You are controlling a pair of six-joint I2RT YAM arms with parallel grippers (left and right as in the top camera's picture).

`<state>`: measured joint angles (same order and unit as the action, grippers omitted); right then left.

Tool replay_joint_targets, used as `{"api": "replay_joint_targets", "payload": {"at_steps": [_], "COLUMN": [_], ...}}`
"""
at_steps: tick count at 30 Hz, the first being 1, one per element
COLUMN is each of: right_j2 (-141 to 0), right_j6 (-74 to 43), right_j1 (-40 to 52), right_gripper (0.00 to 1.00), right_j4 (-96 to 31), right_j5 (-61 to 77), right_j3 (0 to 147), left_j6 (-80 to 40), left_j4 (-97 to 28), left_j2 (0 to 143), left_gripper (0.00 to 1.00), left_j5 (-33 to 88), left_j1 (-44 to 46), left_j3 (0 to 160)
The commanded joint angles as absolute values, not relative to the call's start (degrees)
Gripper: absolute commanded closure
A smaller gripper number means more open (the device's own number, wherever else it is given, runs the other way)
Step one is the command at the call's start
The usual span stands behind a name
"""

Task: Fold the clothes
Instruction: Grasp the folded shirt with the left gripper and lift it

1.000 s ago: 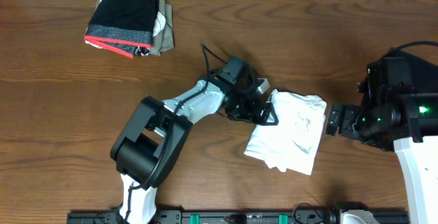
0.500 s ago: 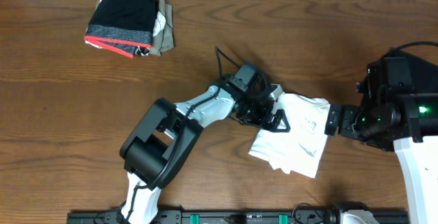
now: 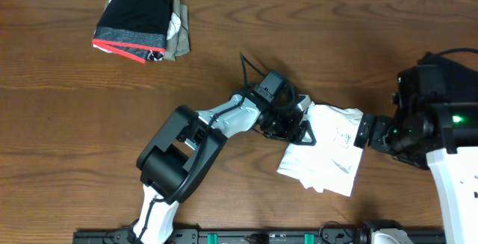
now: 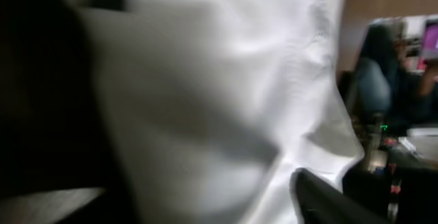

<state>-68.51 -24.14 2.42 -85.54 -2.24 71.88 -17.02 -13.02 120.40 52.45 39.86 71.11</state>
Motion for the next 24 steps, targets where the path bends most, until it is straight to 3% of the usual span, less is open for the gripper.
{"api": "replay_joint_targets", "payload": {"at_steps": [1,3,4,8,10,17,24], "right_j2": [-68.14,-68.14,-68.14,-68.14,-68.16,-68.14,-68.14], "right_j6": [-27.20,-27.22,-27.22,-27.22,-27.20,-27.20,-27.18], "right_j1": [1.98,1.98,1.98,1.98,1.98,1.98,2.00], "right_gripper": [0.05,0.04,0.04,0.04,0.04,0.03,0.02], "right_j4": [-83.64,-82.11,-81.12,-77.03,-75.33,-74.30,-74.28], "right_j5": [-3.73,-3.03,-2.68,0.80,2.85,3.95,3.92], "right_j3": [67.72,65.19,63.79,59.16,57.56,56.45,56.45], "left_j6": [-18.76,-19.03,-19.09,-19.18,-19.20,-25.43,-30.24], "left_j4": [-12.93,-12.88,-12.88,-12.88,-12.86,-12.88,-14.61], "left_j2": [122.65,122.65,122.65,122.65,122.65,122.65,122.65], "left_gripper": [0.44,0.45,0.51,0.86,0.94,0.94,0.94], "left_j5": [49.71,49.69,49.71,49.69,49.67,45.12,44.88], "left_j1": [38.72,37.85,37.45,36.47,36.25,32.95,22.48], "left_j3": [70.35,70.35,70.35,70.35,70.35,70.35,70.35]}}
